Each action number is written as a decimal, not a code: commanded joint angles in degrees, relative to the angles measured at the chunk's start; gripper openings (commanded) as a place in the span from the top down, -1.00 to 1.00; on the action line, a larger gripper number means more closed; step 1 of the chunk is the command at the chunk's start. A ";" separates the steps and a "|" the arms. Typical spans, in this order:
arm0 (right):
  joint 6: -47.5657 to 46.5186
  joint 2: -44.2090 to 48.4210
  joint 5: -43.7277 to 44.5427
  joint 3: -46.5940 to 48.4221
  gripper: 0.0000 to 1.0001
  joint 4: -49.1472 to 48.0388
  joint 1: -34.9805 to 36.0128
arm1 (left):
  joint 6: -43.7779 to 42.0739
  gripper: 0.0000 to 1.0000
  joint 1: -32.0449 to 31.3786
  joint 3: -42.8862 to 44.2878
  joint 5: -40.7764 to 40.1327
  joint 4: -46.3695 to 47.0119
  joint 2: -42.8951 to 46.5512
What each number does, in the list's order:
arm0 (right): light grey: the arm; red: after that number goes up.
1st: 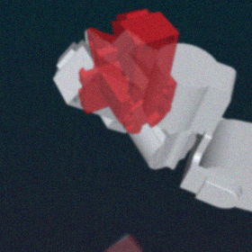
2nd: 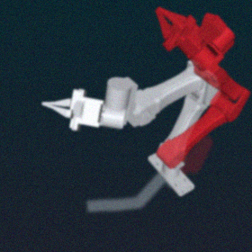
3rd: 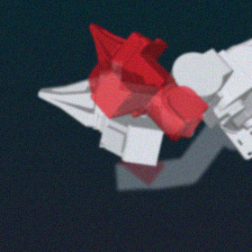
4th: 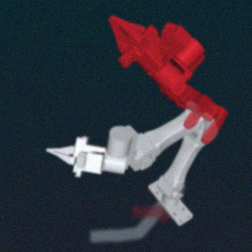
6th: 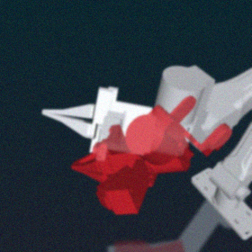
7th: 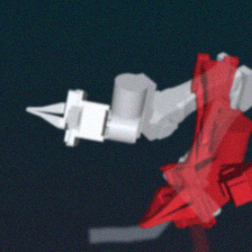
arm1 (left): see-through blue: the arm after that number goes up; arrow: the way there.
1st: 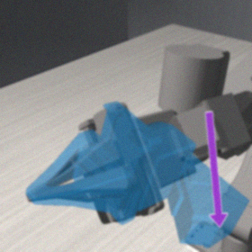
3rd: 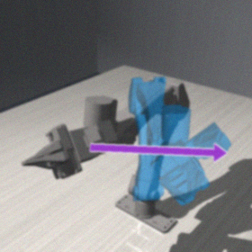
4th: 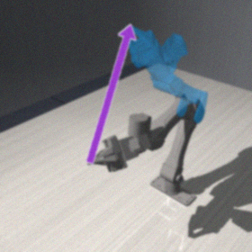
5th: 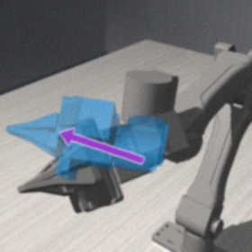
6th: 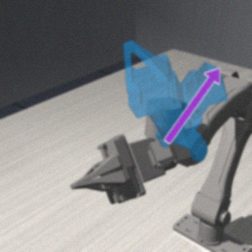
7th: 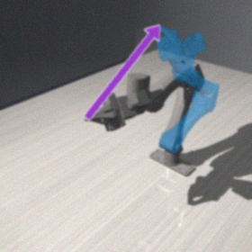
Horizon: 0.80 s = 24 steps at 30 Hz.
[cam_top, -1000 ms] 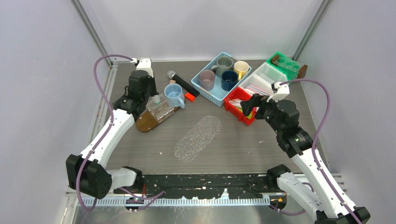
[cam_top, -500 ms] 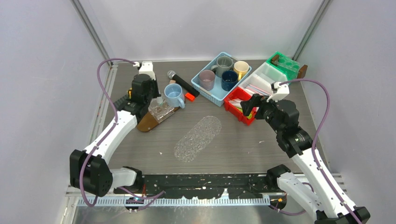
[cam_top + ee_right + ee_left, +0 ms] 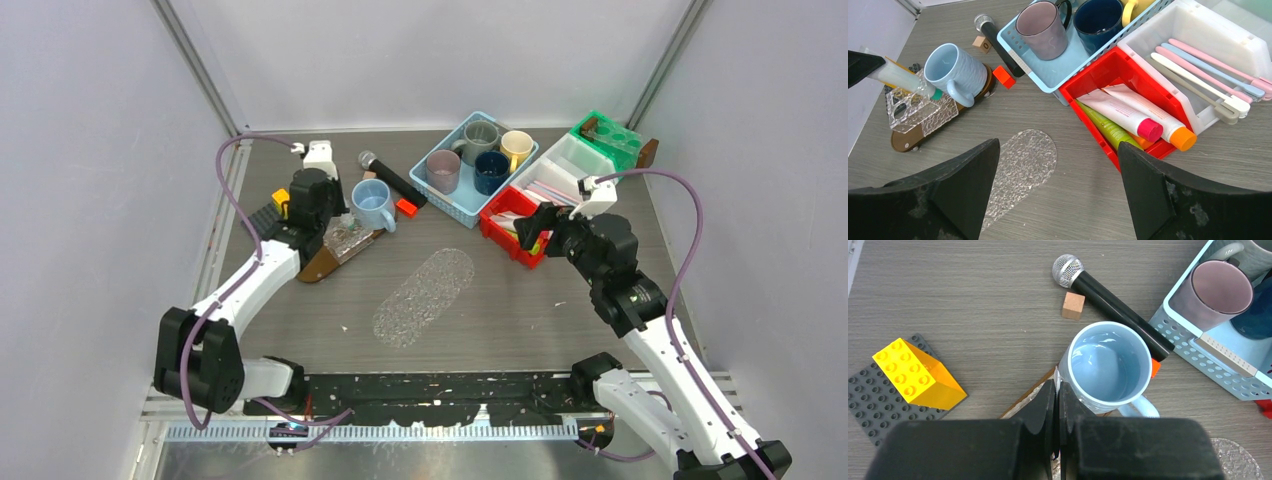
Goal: Prepare toiletry sets of a toothbrush and toothpaste on the tray
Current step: Place the toothpaste in the toothpaste holder, then pick up the toothpaste from the storage box.
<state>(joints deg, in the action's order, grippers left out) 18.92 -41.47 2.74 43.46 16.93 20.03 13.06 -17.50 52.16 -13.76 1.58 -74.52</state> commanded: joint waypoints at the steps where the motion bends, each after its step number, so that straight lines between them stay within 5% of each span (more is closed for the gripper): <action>1: -0.86 -0.18 -0.36 0.10 -0.89 -2.28 -0.17 | 0.34 1.00 0.27 -0.92 0.23 8.31 -0.17; 13: -0.73 -0.07 -0.63 -0.28 -0.89 -2.67 -0.17 | 1.18 0.84 0.27 -3.79 0.47 10.48 -1.35; 24: -0.72 0.18 -0.64 -0.06 -0.89 -2.21 -0.17 | 0.58 -0.09 0.27 -3.76 -0.37 9.26 0.43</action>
<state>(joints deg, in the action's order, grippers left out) 18.74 -41.76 2.26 43.09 16.80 20.03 13.54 -17.50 48.05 -13.28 8.10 -75.90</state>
